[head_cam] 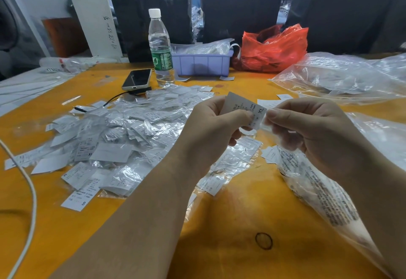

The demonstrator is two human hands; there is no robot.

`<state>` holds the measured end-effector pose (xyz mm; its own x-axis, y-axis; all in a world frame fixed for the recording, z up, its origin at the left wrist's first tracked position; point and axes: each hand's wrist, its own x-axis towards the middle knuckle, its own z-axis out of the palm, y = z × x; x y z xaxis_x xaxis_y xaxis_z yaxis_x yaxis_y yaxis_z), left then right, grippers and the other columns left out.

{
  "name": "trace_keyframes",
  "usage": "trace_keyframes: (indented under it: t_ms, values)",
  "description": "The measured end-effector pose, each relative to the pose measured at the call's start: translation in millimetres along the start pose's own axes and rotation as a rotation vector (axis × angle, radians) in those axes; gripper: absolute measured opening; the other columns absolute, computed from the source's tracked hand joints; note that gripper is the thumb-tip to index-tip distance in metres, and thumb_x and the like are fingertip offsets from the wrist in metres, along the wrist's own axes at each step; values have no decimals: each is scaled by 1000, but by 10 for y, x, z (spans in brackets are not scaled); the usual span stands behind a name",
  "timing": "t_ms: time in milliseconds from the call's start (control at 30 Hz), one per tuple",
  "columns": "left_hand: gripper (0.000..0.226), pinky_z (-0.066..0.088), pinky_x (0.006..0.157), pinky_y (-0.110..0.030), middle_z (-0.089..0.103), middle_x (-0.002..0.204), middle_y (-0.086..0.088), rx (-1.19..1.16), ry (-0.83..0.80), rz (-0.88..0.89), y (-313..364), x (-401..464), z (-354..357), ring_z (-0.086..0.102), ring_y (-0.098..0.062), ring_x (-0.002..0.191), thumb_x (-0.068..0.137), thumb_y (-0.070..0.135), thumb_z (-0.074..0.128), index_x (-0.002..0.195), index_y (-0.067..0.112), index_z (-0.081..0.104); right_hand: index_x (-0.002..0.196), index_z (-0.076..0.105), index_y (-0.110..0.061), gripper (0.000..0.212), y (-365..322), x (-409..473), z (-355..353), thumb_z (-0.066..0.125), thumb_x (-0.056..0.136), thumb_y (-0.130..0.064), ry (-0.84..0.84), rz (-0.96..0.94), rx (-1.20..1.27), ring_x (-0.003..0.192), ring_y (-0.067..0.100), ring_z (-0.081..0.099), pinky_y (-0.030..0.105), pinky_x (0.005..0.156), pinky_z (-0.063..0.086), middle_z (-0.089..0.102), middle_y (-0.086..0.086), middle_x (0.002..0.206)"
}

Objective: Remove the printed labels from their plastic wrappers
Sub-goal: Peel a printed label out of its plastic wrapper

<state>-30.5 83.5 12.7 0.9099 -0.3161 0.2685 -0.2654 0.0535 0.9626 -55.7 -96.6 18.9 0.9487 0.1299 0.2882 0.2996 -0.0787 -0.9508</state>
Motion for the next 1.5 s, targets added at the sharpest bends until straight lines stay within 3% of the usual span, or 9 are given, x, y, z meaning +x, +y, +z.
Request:
trace_keyframes:
  t_ms: [367,500,700,767,967,1033,1133,1333,1500]
  values:
    - [18,41,50,-21,60,61,5,83,-77,-40,21,4,-8,49,-8,53,71,17,63,87,10,67,73,71,-2,31,-58,0,-38,73,62,-30,-132,3,-76,46,14,40,21,43,32,57,8,57]
    - [5,44,51,-22,61,68,1,83,-65,-31,28,-7,-10,52,-9,57,82,8,66,86,10,67,71,71,-3,25,-59,-7,-26,73,63,-27,-162,4,-88,45,13,39,21,43,32,56,5,55]
    - [10,43,52,-22,61,68,1,97,-44,-28,26,-13,2,52,-10,58,88,3,64,85,11,67,67,71,-9,13,-48,-12,-9,72,66,-22,-139,3,-67,45,12,40,20,42,33,56,4,55]
    - [4,42,52,-20,60,67,2,130,-53,-20,30,-11,5,51,-11,58,85,6,66,89,8,68,67,71,-8,18,-46,-15,-3,73,65,-26,-140,8,-72,45,12,40,21,43,32,56,5,55]
    - [30,43,54,-23,61,67,4,157,-103,-36,32,-4,10,52,-10,60,74,29,63,95,8,69,73,71,-2,29,-31,-6,-7,73,66,-29,-97,-10,-113,49,20,39,25,44,31,52,17,59]
    - [29,48,57,-26,65,76,0,101,-95,-53,25,-7,6,56,-12,64,77,29,66,98,10,67,76,69,3,32,-8,2,-12,72,68,-27,-25,-15,-91,49,20,38,24,44,31,48,18,59]
    - [19,53,60,-28,69,79,1,67,-45,-53,8,-11,18,59,-10,65,84,15,74,100,10,65,75,67,-1,23,27,18,10,69,72,-23,51,3,-28,46,13,38,21,43,32,50,4,55]
    - [18,53,57,-23,71,72,7,35,100,-10,-24,-2,25,60,-6,61,88,11,71,102,15,61,69,69,-7,16,37,1,40,71,68,-24,-24,53,-29,46,12,44,21,42,37,56,6,59]
    - [7,48,55,-21,69,68,10,124,38,4,-14,-5,28,57,-7,60,89,9,68,87,16,67,75,73,-11,20,34,4,41,70,66,-29,-24,53,-20,50,13,46,23,44,38,54,8,62]
